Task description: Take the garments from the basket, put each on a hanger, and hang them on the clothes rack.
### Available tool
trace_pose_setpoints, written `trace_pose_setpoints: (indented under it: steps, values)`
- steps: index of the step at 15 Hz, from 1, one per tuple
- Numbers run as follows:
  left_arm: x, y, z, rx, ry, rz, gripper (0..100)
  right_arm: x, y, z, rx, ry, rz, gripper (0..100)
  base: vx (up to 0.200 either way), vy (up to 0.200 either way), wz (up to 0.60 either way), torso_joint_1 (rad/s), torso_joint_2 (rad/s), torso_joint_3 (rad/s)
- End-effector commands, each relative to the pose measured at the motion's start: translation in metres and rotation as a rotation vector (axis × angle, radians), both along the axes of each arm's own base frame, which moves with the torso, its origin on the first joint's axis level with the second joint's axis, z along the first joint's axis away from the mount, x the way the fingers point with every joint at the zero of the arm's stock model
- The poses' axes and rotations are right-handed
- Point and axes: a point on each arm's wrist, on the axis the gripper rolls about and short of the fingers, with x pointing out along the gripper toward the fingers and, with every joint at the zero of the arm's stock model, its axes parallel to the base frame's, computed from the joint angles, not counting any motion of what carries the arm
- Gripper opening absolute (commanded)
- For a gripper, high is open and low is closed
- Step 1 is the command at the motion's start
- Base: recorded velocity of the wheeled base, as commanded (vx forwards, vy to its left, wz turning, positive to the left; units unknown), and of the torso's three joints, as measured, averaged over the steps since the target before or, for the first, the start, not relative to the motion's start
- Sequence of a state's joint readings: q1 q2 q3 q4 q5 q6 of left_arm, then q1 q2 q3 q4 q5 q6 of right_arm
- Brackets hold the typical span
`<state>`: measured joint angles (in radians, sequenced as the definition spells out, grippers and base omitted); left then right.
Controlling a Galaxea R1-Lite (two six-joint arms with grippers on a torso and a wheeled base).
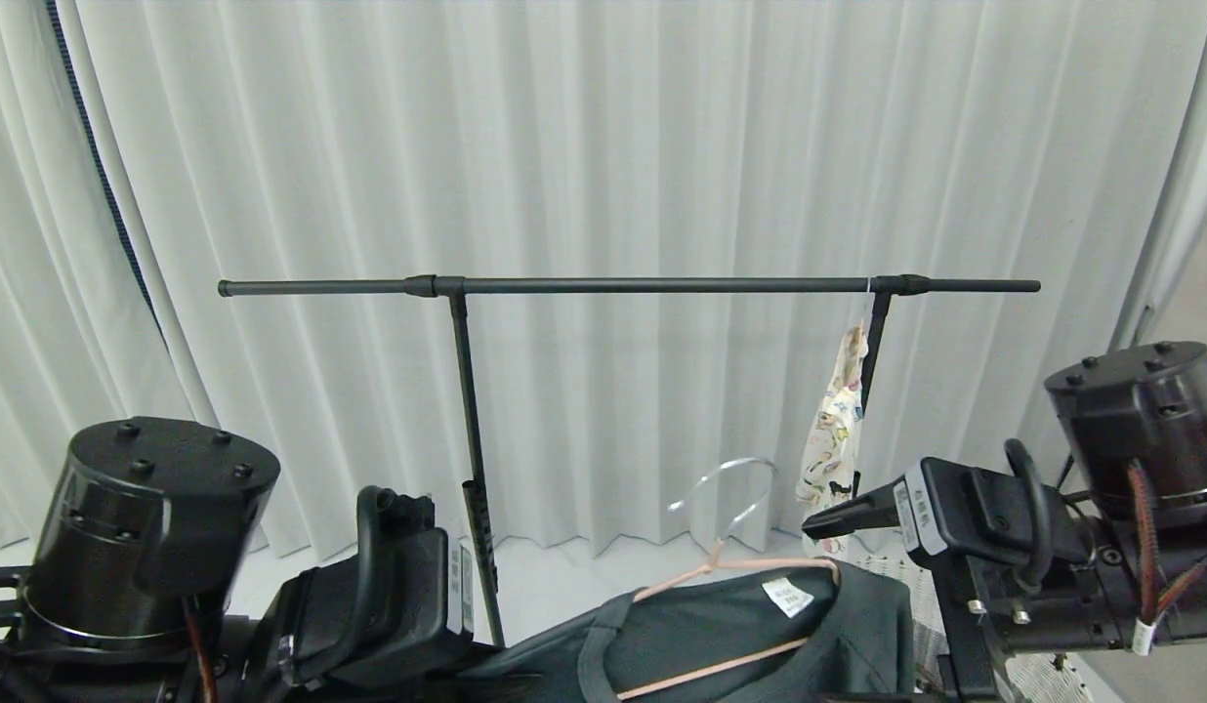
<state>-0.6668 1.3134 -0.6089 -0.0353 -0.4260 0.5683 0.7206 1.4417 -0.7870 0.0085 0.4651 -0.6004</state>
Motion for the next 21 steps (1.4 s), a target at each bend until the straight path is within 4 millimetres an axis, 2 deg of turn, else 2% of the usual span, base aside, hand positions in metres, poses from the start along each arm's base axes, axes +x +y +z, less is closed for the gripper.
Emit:
trace_pose_setpoints:
  steps: [1,4,11,12,21]
  values:
    - [0.000,0.000,-0.002,0.004,-0.006,-0.024,0,0.008,0.011,-0.002,-0.021,0.034,0.037,100,0.000,0.000,0.00,0.000,0.00,0.000]
    - [-0.002,-0.006,0.002,-0.002,-0.022,-0.061,0,-0.001,0.017,-0.004,-0.046,0.074,0.087,100,0.000,0.000,0.00,0.000,0.00,0.000]
    - [-0.005,-0.011,0.007,-0.017,-0.041,-0.094,0,0.000,0.019,-0.009,-0.061,0.093,0.093,100,0.000,0.000,0.00,0.000,0.00,0.000]
    - [-0.005,-0.011,0.008,-0.019,-0.043,-0.095,0,-0.001,0.019,-0.009,-0.064,0.096,0.093,0,0.000,0.000,0.00,0.000,0.00,0.000]
    - [-0.005,-0.012,0.008,-0.012,-0.052,-0.102,0,0.000,0.020,0.000,-0.045,0.067,0.089,0,0.000,0.000,0.00,0.000,0.00,0.000]
